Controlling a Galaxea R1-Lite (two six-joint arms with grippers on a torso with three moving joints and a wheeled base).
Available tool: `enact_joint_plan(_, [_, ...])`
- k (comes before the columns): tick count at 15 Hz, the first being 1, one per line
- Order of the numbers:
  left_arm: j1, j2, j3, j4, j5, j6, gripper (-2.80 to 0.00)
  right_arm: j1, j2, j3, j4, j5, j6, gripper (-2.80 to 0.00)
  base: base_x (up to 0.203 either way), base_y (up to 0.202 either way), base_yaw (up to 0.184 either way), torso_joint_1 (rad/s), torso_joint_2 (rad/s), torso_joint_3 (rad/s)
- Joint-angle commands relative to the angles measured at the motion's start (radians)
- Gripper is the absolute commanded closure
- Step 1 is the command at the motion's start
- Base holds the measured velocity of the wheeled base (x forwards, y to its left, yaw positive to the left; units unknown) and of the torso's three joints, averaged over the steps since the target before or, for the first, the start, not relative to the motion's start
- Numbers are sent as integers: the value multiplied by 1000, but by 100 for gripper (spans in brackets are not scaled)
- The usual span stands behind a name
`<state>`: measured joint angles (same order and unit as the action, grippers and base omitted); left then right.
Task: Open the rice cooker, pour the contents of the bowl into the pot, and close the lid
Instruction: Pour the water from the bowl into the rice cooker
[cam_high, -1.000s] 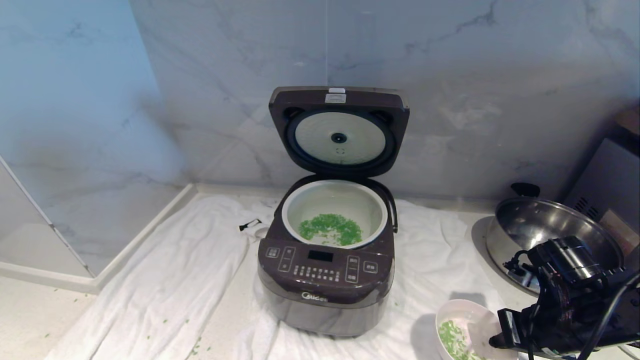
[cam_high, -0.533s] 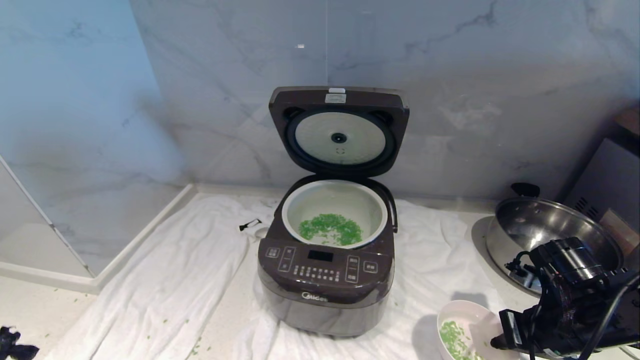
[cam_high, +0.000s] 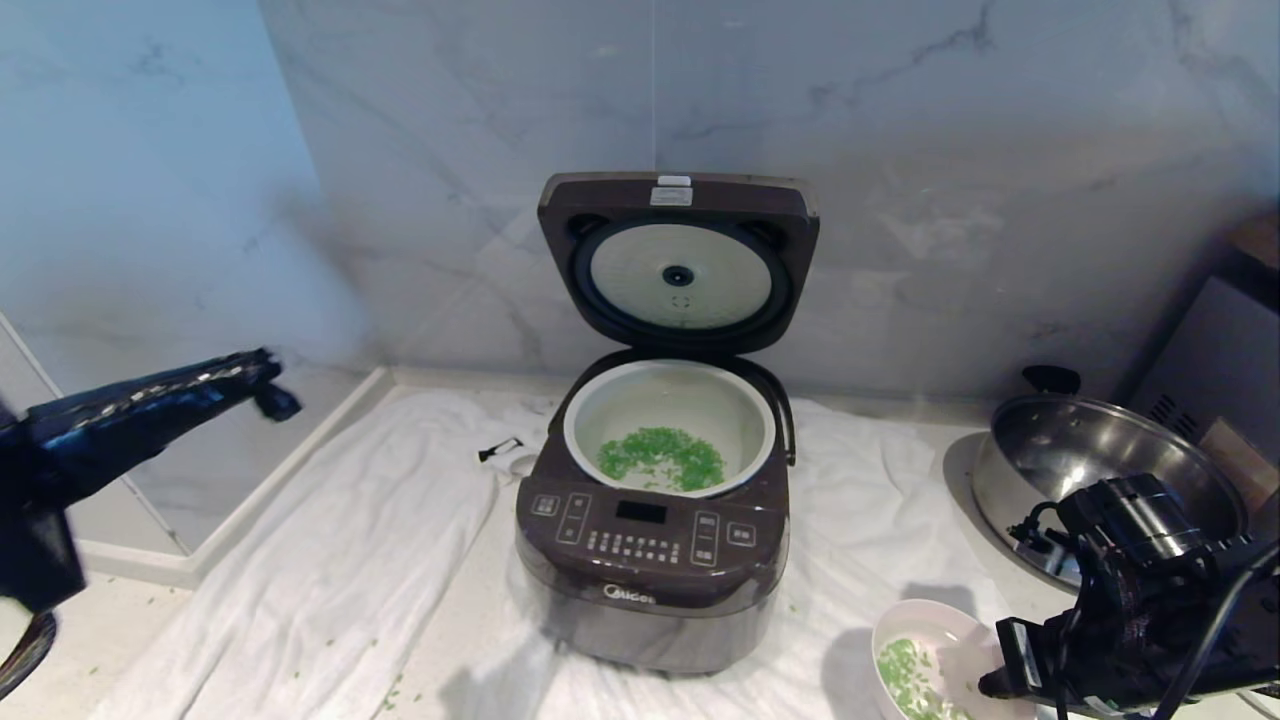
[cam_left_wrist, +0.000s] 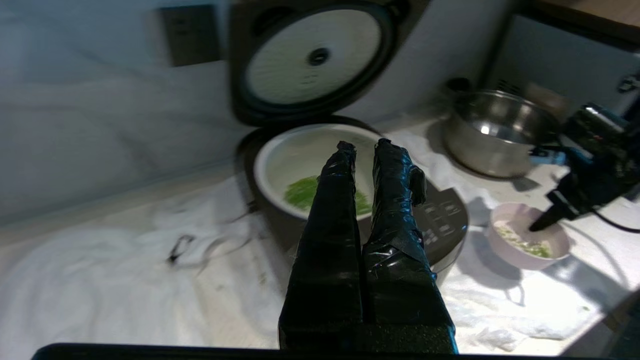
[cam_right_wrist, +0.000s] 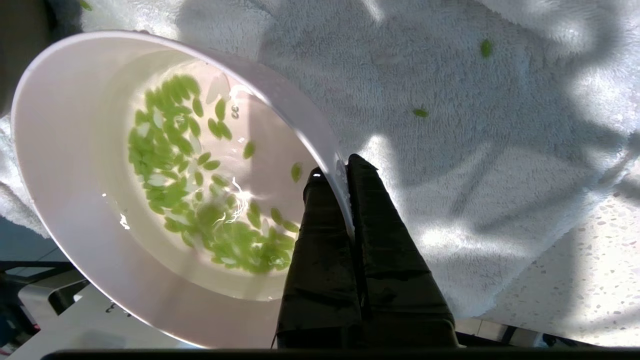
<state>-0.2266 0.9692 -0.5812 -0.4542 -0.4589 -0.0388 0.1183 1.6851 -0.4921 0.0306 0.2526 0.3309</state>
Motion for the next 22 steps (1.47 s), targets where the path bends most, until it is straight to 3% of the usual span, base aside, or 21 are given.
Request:
enact_joint_plan(1, [-101, 277, -119, -26, 1, -1, 0, 0, 2, 3, 0, 3, 2, 0, 0, 0, 0, 0, 0, 0])
enact_joint_plan(6, [-245, 641, -413, -120, 6, -1, 0, 0, 4, 3, 2, 16, 4, 0, 0, 0, 0, 0, 0, 0])
enact_joint_plan(10, [-269, 855, -660, -137, 6, -1, 0, 0, 5, 6, 2, 16, 4, 0, 0, 0, 0, 0, 0, 0])
enact_joint_plan(16, [-258, 978, -744, -139, 9, 2, 0, 0, 8, 6, 3, 16, 4, 0, 0, 0, 0, 0, 0, 0])
enact_joint_plan(22, [-235, 1084, -922, -132, 66, 0, 0, 0, 15, 7, 3, 16, 5, 0, 0, 0, 0, 0, 0, 0])
